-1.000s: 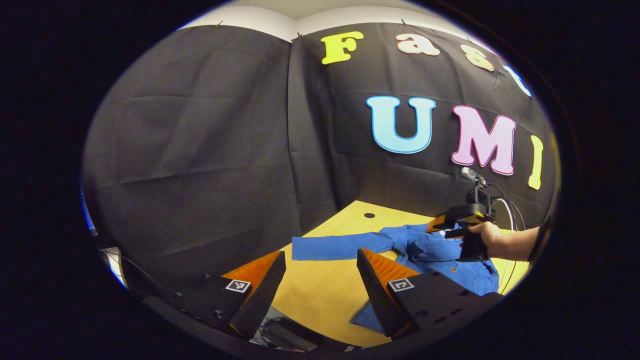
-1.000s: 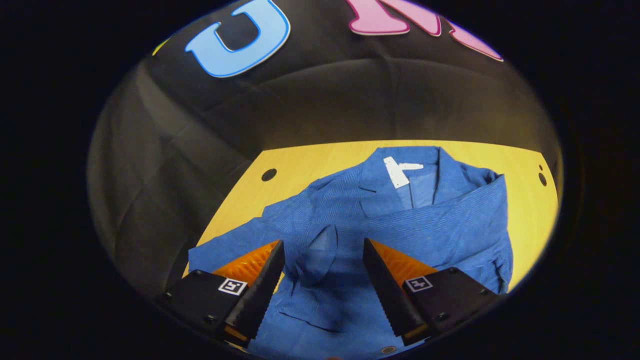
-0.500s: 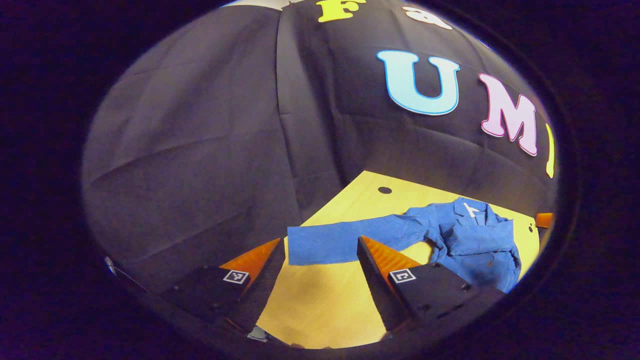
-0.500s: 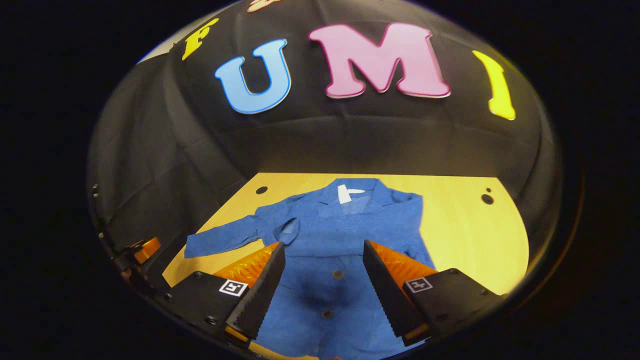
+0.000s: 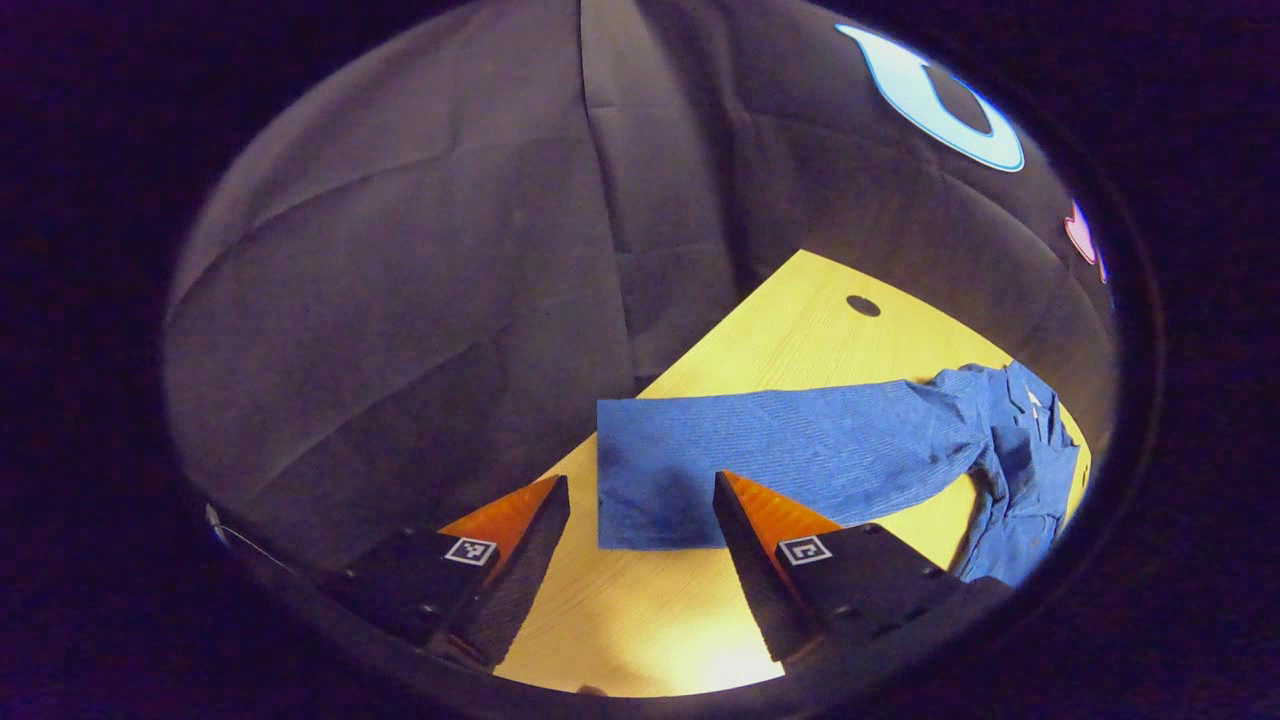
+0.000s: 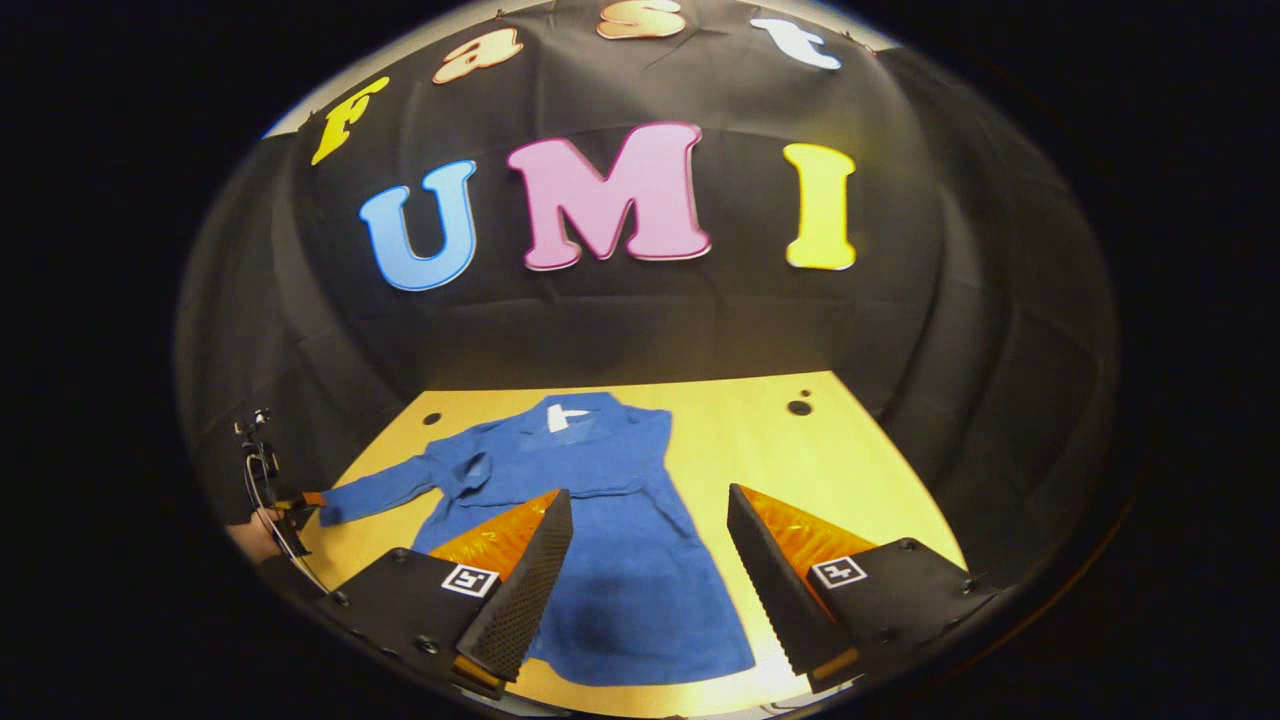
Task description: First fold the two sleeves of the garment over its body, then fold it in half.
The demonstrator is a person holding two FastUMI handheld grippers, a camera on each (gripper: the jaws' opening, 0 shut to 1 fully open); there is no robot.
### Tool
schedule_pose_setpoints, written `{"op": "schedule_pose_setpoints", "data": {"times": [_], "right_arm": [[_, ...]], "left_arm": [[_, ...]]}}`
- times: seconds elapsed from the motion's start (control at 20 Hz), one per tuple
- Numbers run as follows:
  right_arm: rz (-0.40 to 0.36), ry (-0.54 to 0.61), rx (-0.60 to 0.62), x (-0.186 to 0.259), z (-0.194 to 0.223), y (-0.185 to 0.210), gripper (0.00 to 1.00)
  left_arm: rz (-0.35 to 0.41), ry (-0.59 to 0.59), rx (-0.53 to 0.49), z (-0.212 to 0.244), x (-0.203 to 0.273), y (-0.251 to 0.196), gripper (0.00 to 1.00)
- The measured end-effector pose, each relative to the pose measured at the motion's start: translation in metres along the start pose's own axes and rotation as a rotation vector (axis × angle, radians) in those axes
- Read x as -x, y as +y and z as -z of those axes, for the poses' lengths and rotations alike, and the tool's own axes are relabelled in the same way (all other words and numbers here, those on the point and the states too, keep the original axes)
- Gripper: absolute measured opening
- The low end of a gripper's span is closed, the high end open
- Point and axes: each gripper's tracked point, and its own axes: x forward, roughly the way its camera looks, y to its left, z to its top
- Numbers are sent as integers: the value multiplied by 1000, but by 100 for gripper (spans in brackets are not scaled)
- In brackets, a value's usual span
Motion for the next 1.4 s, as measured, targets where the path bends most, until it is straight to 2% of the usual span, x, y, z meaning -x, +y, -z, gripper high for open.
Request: {"op": "schedule_pose_setpoints", "data": {"times": [0.2,0.3,0.35,0.4,0.45,0.55,0.65,0.7,0.8,0.95,1.0,1.1,1.25,1.4], "right_arm": [[56,-8,-4,39,-1,-16,98],[83,-27,-1,49,1,-14,98],[92,-30,4,52,2,-14,98],[96,-30,12,54,3,-13,98],[100,-26,19,55,6,-12,98],[95,-9,17,55,12,-9,98],[96,2,9,53,17,-9,98],[99,8,2,53,19,-10,98],[104,18,-17,51,23,-15,98],[117,34,-35,48,28,-25,98],[119,34,-40,47,28,-28,98],[125,34,-43,44,28,-33,98],[122,45,-53,38,32,-38,98],[119,52,-84,34,37,-44,98]], "left_arm": [[24,148,-7,26,-25,-5,85],[25,122,-46,17,-29,-4,87],[29,162,-37,26,-26,-7,84],[28,130,-46,19,-28,-8,84],[32,156,-27,21,-27,-11,83],[42,142,-22,20,-29,-19,65],[71,129,8,18,-27,-27,24],[82,122,15,19,-29,-29,13],[112,118,18,18,-27,-31,4],[124,123,36,16,-21,-31,0],[120,96,40,11,-18,-32,0],[169,29,40,-10,1,-55,0],[288,-56,-11,-45,42,-114,0],[414,-126,-94,-67,86,-195,0]]}}
